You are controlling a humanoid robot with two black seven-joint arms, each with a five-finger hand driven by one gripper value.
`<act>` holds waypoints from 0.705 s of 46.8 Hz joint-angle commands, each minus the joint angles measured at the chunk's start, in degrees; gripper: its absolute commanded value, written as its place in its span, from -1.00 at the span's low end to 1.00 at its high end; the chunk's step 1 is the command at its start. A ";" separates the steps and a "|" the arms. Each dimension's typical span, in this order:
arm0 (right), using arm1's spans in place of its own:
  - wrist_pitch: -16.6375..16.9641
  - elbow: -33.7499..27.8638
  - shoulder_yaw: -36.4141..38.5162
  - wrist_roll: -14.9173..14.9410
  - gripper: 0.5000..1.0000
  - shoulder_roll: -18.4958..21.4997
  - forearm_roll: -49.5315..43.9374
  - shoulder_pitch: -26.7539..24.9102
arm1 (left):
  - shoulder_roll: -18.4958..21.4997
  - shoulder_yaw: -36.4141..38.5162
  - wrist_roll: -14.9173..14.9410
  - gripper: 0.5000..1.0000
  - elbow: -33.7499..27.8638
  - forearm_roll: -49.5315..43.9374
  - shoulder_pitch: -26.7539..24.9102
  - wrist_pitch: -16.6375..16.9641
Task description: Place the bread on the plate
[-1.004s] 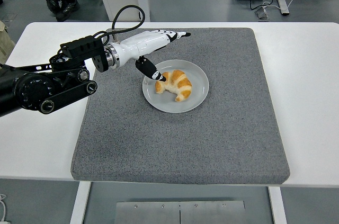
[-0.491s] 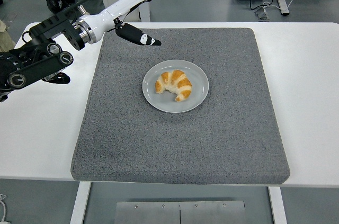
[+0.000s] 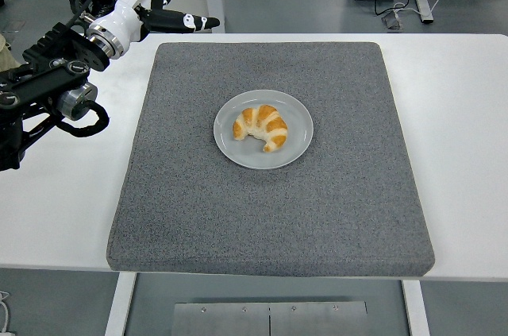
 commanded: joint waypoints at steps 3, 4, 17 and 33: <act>0.01 0.00 0.00 0.00 1.00 0.00 0.00 0.01 | -0.87 -5.61 0.21 0.98 1.77 -1.79 3.28 0.00; 0.09 0.00 0.00 0.00 1.00 0.00 0.00 0.01 | -1.40 -6.66 0.21 0.98 2.21 -2.15 3.81 0.00; 0.01 0.00 0.00 0.00 1.00 0.00 0.00 0.01 | -4.66 -12.47 0.21 0.98 7.93 -6.10 7.16 -2.19; 0.18 0.09 0.00 0.00 1.00 0.00 0.00 -0.08 | -7.99 -14.84 -0.31 0.98 19.17 -13.31 8.83 -10.89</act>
